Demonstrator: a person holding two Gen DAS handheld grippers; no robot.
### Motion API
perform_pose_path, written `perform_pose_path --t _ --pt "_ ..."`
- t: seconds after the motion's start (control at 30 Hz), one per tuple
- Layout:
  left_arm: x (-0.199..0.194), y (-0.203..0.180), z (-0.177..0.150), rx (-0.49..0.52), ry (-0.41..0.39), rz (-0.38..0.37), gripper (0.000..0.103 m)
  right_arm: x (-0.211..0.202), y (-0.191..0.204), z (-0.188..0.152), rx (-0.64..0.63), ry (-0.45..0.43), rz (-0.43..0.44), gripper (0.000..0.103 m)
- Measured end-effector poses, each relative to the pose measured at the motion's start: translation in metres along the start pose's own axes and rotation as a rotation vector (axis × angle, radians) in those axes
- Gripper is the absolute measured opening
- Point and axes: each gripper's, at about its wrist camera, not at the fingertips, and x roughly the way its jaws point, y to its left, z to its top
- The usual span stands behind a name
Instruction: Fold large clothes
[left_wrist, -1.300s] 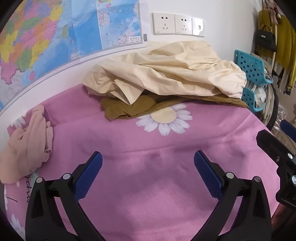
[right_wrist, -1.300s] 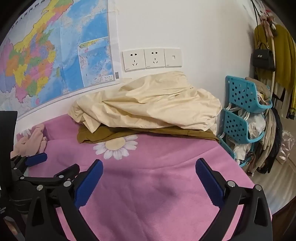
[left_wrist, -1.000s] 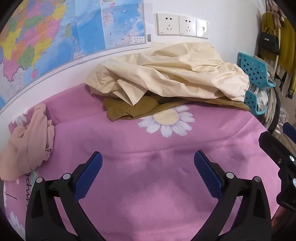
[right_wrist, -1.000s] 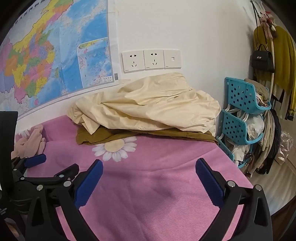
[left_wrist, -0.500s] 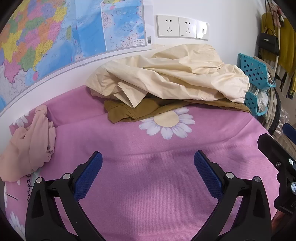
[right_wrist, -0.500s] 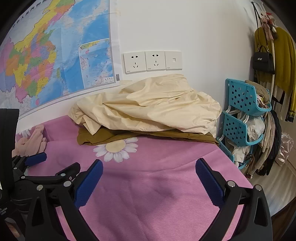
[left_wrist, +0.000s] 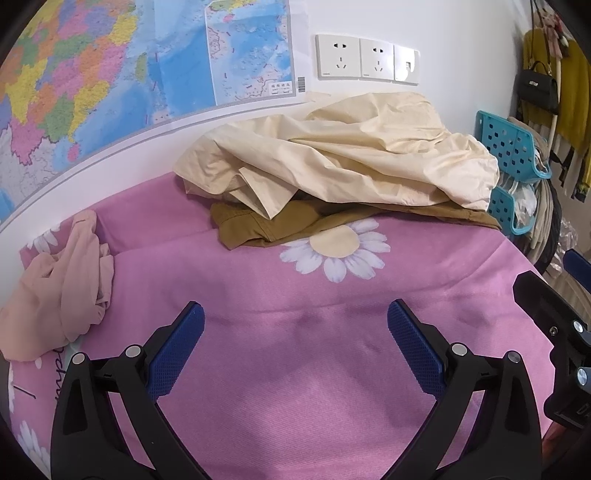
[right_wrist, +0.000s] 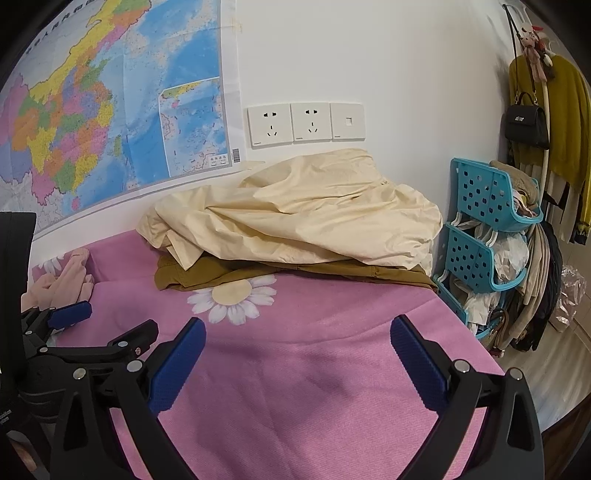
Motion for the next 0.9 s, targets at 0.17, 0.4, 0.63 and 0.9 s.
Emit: perform_pose_path --t 0.17,0.4,0.63,0.9 --pt "0.000 0.000 0.000 -0.001 0.000 0.002 0.098 -0.001 0.000 0.000 -0.001 -0.003 0.003 0.097" --pt "0.000 0.001 0.002 -0.003 -0.002 0.001 0.098 0.001 0.001 0.002 -0.006 -0.003 0.004 0.097" --pt "0.004 0.003 0.008 -0.009 0.007 -0.002 0.098 0.006 0.003 0.009 -0.022 -0.009 0.011 0.097" --pt "0.012 0.003 0.013 -0.014 0.013 0.001 0.098 0.014 0.009 0.016 -0.055 -0.014 0.022 0.097"
